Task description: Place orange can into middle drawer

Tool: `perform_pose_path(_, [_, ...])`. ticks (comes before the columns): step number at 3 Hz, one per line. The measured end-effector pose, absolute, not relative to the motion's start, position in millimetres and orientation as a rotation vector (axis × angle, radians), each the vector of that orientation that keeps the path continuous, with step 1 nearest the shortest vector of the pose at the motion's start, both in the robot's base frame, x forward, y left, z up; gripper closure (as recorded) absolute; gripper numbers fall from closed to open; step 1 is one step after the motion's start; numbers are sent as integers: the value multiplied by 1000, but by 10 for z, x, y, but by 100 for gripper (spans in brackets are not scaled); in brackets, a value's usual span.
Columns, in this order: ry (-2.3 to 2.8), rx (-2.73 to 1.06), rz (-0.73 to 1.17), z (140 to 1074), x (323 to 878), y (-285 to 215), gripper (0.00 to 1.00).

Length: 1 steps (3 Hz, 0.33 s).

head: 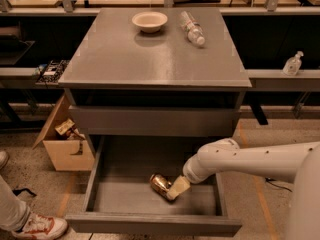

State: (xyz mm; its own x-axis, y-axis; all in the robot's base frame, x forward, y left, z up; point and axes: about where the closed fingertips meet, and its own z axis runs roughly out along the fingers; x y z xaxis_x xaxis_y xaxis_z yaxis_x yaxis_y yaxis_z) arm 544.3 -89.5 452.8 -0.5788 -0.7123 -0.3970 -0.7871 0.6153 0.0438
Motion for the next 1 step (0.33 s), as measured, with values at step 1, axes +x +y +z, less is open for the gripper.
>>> perform_pose_path(1, [2533, -1105, 250, 4771, 5329, -1430, 0])
